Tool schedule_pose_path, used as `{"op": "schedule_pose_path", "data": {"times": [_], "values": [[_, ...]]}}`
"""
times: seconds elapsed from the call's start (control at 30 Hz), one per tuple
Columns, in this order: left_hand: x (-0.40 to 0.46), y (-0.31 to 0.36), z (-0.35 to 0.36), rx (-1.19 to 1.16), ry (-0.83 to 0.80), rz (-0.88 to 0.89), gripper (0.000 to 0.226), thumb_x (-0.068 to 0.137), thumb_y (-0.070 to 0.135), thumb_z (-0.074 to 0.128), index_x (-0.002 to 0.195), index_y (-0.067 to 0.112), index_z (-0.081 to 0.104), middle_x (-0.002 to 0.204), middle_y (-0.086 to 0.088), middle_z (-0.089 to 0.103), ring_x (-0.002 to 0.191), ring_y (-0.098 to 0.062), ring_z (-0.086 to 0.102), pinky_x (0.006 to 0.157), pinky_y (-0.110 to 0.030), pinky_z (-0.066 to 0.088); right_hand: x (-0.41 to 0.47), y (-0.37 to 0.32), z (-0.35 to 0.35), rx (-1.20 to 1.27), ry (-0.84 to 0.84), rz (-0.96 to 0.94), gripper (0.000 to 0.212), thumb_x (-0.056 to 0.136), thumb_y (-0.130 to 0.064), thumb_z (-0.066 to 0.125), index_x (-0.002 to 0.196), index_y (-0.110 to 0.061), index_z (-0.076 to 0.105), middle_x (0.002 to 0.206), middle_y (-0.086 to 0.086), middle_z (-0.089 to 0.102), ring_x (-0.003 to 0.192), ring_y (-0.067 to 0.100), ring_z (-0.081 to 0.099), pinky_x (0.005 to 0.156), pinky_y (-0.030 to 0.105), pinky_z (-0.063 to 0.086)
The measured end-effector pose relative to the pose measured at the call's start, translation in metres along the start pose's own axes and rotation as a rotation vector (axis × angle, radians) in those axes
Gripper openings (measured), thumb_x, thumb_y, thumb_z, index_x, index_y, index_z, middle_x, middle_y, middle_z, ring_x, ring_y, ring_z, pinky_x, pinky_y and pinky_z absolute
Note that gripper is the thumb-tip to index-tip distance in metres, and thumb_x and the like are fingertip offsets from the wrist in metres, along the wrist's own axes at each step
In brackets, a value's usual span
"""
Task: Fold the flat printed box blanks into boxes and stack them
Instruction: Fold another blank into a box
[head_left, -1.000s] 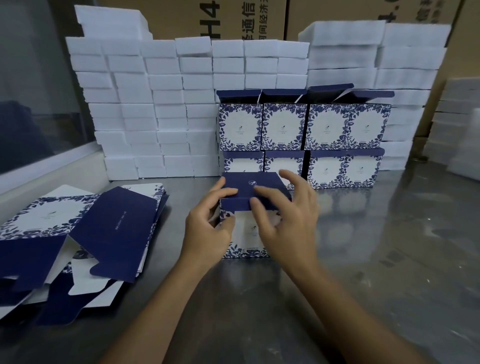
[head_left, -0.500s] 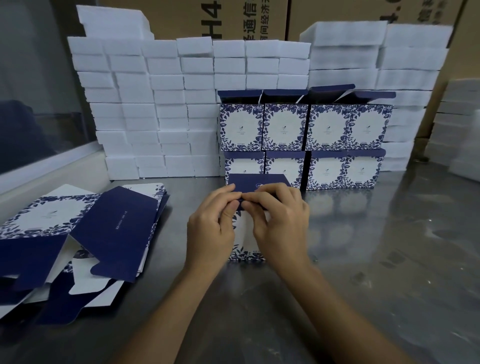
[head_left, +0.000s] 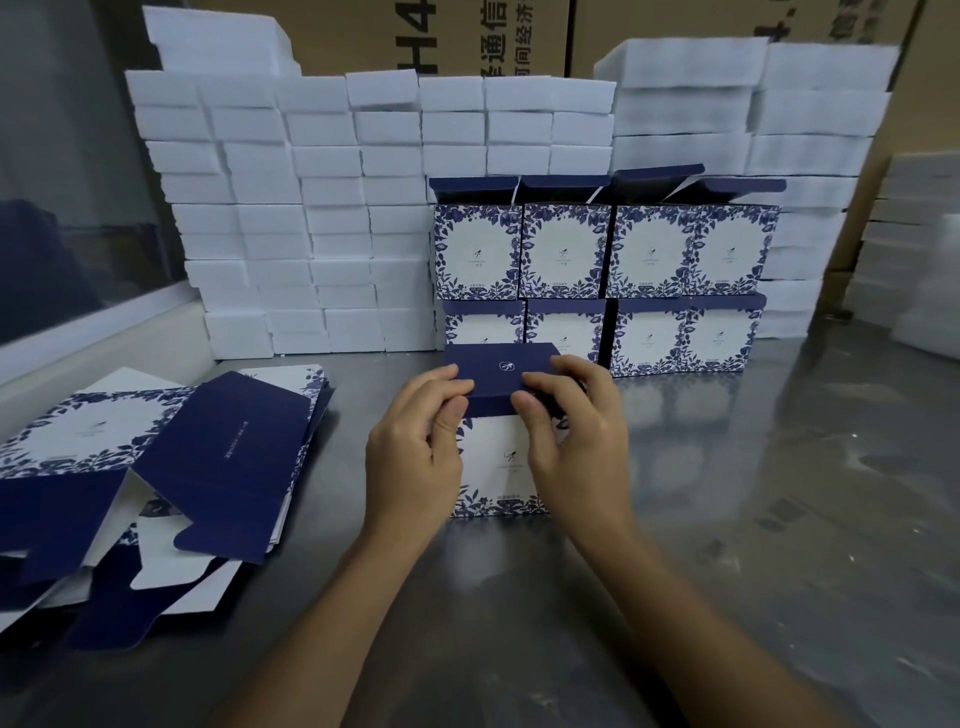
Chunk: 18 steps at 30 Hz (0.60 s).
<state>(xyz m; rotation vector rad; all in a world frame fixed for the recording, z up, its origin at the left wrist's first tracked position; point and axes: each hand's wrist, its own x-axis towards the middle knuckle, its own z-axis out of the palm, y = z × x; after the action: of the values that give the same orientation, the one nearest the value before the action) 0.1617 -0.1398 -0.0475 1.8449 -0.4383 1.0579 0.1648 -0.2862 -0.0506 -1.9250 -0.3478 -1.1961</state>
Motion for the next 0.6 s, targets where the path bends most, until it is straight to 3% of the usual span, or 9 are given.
{"op": "schedule_pose_path", "data": {"times": [0.13,0.3,0.37,0.5,0.6], "values": [[0.001,0.000,-0.001,0.011,0.009,-0.006,0.021,0.097,0.013,0.053,0.107,0.010,0.072,0.120,0.000,0.066,0.107,-0.001,0.057,0.079,-0.041,0.056,0.004,0.001,-0.003,0.087,-0.020,0.074,0.012,0.094,-0.013,0.068,0.102,-0.007,0.075,0.121,0.008,0.062,0.107,0.008,0.057,0.090,0.013,0.045],[0.001,0.000,-0.001,0.016,0.005,-0.013,0.024,0.096,0.019,0.051,0.107,0.011,0.071,0.121,0.000,0.065,0.107,-0.002,0.057,0.080,-0.039,0.056,0.006,0.006,-0.003,0.150,-0.011,0.147,0.009,0.092,-0.018,0.072,0.099,-0.014,0.070,0.112,-0.011,0.066,0.095,-0.009,0.060,0.082,0.015,0.050],[0.001,-0.001,-0.002,0.017,0.009,-0.026,0.025,0.097,0.019,0.051,0.108,0.011,0.071,0.122,0.000,0.065,0.107,-0.005,0.058,0.076,-0.042,0.057,0.005,0.010,-0.003,0.188,0.009,0.179,0.008,0.094,-0.018,0.070,0.102,-0.017,0.069,0.114,-0.014,0.065,0.096,-0.007,0.063,0.086,0.017,0.052],[0.001,-0.002,-0.004,0.026,0.011,-0.033,0.024,0.097,0.019,0.051,0.109,0.011,0.071,0.124,0.000,0.064,0.110,-0.009,0.059,0.077,-0.045,0.057,0.007,0.011,-0.004,0.264,-0.004,0.227,0.019,0.096,-0.009,0.065,0.095,-0.028,0.066,0.112,-0.016,0.066,0.099,0.011,0.070,0.087,0.036,0.059],[-0.001,-0.001,-0.003,0.040,0.012,-0.034,0.023,0.099,0.017,0.052,0.112,0.011,0.070,0.126,-0.001,0.062,0.111,-0.007,0.056,0.078,-0.044,0.057,0.009,0.011,-0.004,0.249,0.028,0.190,0.016,0.094,-0.006,0.066,0.090,-0.021,0.068,0.108,-0.013,0.064,0.095,0.012,0.067,0.081,0.041,0.058]]}}
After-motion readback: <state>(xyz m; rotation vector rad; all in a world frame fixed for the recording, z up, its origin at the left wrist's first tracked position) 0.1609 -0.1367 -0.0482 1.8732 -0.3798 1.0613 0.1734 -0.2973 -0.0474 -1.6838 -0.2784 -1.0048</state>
